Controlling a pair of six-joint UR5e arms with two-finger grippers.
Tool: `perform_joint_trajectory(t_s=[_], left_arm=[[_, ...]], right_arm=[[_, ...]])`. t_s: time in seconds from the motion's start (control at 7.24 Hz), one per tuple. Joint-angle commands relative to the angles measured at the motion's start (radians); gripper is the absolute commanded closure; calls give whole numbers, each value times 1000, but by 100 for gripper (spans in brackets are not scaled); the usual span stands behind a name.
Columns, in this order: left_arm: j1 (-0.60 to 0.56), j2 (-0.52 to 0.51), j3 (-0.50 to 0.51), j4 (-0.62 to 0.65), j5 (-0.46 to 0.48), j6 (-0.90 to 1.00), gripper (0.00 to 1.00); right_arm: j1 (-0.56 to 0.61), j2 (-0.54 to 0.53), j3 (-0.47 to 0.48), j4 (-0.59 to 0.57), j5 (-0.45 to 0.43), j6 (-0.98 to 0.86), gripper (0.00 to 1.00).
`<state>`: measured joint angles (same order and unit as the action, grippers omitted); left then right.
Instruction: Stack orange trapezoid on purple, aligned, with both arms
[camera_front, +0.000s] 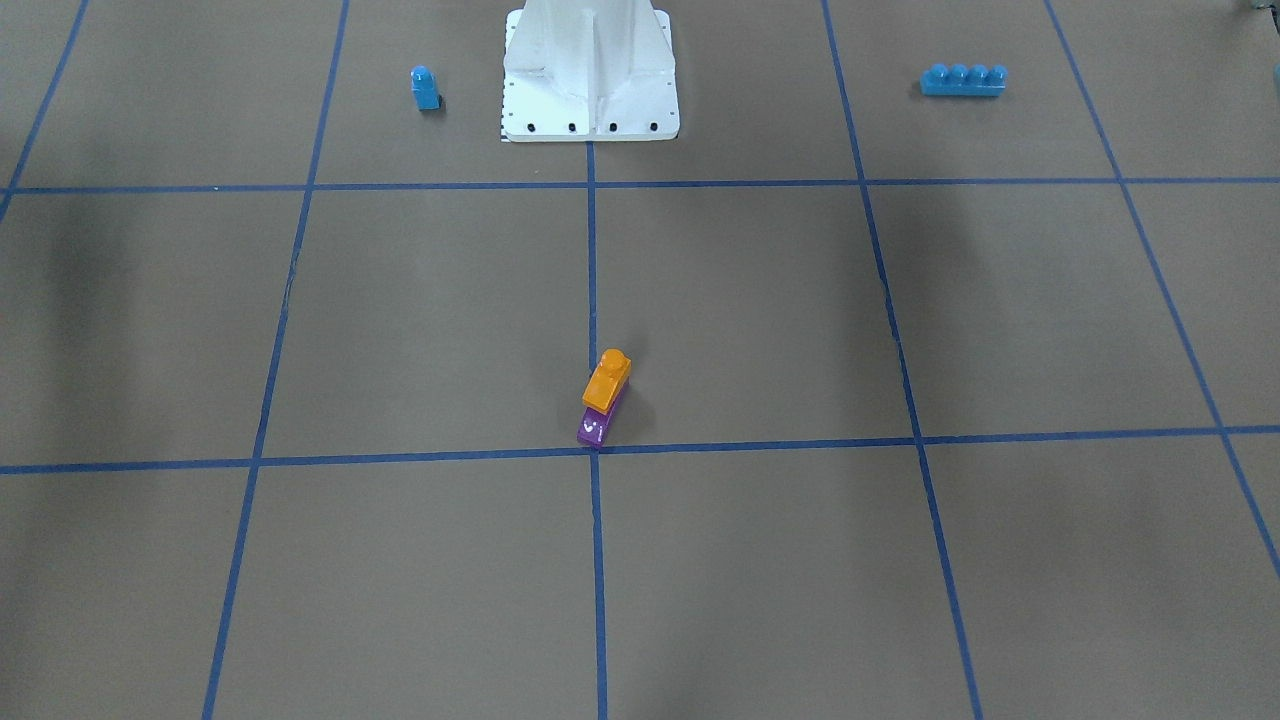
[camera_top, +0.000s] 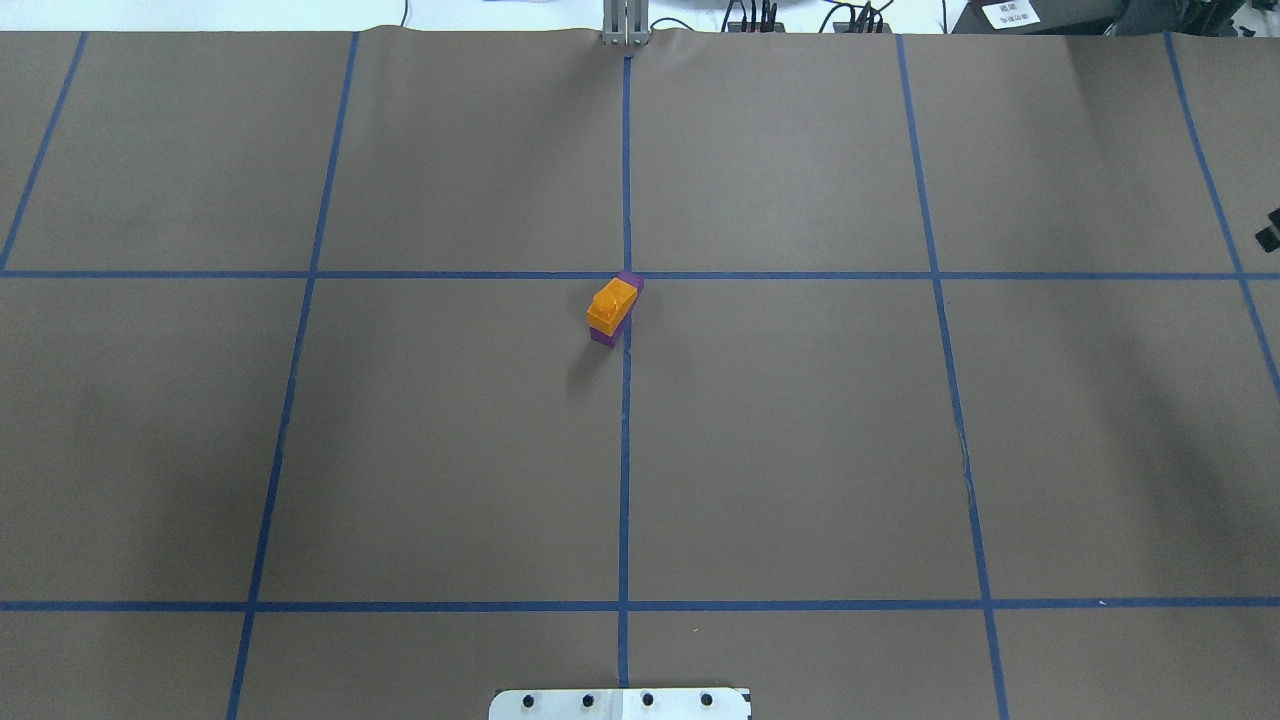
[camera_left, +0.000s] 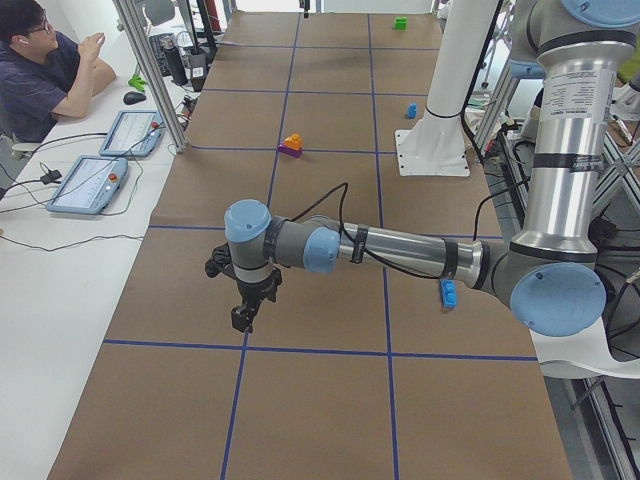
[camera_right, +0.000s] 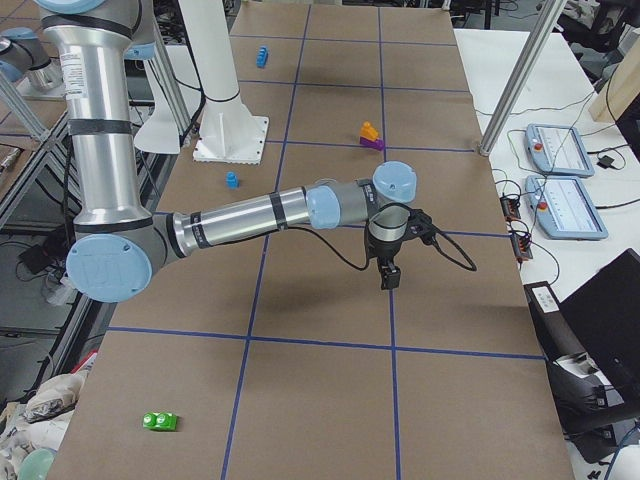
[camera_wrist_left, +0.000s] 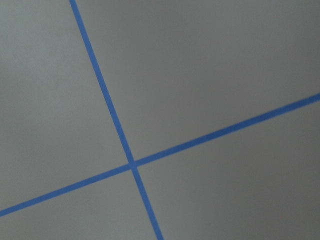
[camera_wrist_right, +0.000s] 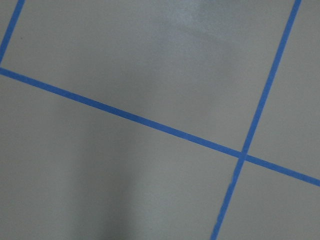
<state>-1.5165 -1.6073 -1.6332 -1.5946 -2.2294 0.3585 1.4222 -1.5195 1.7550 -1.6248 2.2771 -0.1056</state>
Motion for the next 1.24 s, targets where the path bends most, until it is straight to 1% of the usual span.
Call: perform_joint_trajectory(t_s=[0.0,0.28,0.41,0.55,0.69,0.83,0.97,1.11], left_arm=[[-100,17,58,13,-12,119,0],[-97,12,70,16,-15,12,0],[-97,12,69,18,-15,10,0],[-97,10,59,18,-15,8,0],[-97,9,56,18,-16,-10,0],[-97,9,53,13,-18,-39,0],[-97,6,55,15,-24,-41,0],[-96,4,61,9,-24,-41,0]], right_arm=[[29,-21,-127,102,2,-39,0],[91,-31,-170,108,13,-26,0],[125,-44,-184,111,51,-28,0],[153,-42,-172,105,99,-25,0],[187,-45,-129,44,104,-5,0],[185,-45,-47,-107,99,19,0],[185,-47,-36,-137,107,21,0],[184,-47,-46,-136,107,21,0]])
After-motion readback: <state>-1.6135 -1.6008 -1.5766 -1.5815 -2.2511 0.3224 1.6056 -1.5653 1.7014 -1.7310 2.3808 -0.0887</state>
